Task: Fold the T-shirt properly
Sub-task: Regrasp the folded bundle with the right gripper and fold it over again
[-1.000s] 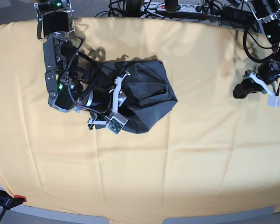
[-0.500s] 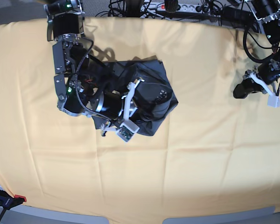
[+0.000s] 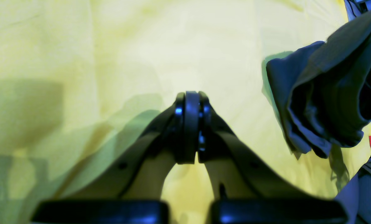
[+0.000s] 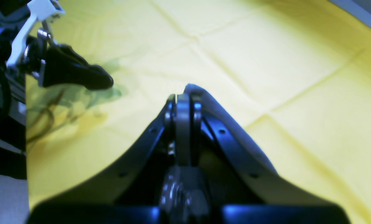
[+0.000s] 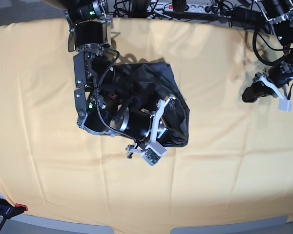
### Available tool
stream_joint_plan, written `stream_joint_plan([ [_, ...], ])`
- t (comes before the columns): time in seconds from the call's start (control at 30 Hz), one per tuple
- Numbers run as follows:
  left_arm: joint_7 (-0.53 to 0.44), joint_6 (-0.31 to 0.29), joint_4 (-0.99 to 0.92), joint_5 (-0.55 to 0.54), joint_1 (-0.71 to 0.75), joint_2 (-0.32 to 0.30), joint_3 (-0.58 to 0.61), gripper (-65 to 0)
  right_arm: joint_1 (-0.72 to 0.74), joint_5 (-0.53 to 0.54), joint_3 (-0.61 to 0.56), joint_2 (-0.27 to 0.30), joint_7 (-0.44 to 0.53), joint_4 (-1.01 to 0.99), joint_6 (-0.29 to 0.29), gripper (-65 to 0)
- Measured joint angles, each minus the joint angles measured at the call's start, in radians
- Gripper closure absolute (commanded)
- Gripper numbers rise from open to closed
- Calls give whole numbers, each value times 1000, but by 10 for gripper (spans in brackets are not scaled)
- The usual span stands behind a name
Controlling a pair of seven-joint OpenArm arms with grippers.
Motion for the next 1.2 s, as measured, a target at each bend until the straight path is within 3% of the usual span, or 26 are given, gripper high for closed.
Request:
stream_joint_plan([
  [0.13, 1, 0, 0, 0, 0, 0, 0, 0, 42, -52, 0, -8, 59, -159, 0, -25],
  [0.23, 0, 0, 0, 0, 0, 0, 0, 0, 89, -60, 1, -5, 50, -253, -6, -288],
  [0.27, 0, 0, 0, 0, 0, 0, 0, 0, 106, -51, 1, -5, 23, -256, -6, -347],
  [0.3, 0, 0, 0, 0, 0, 0, 0, 0, 126, -7, 1, -5, -13, -251, -4, -364],
  [0.5, 0, 0, 0, 0, 0, 0, 0, 0, 197, 400, 1, -6, -446, -78, -4, -362],
  [0.53, 0, 0, 0, 0, 0, 0, 0, 0, 192, 487, 1, -6, -484, -47, 1, -362],
  [0.63, 0, -1, 0, 0, 0, 0, 0, 0, 168, 685, -3, 42, -467, 16, 1, -359],
  [0.9, 0, -1, 0, 0, -2, 0, 0, 0, 19, 737, -1, 243, -479, 18, 1, -358],
  [1.1, -8, -2, 0, 0, 0, 0, 0, 0, -86, 736, -2, 326, -480, 18, 0, -358],
  [1.2, -7, -8, 0, 0, 0, 0, 0, 0, -106, 733, -1, 325, -472, 18, 1, -357],
])
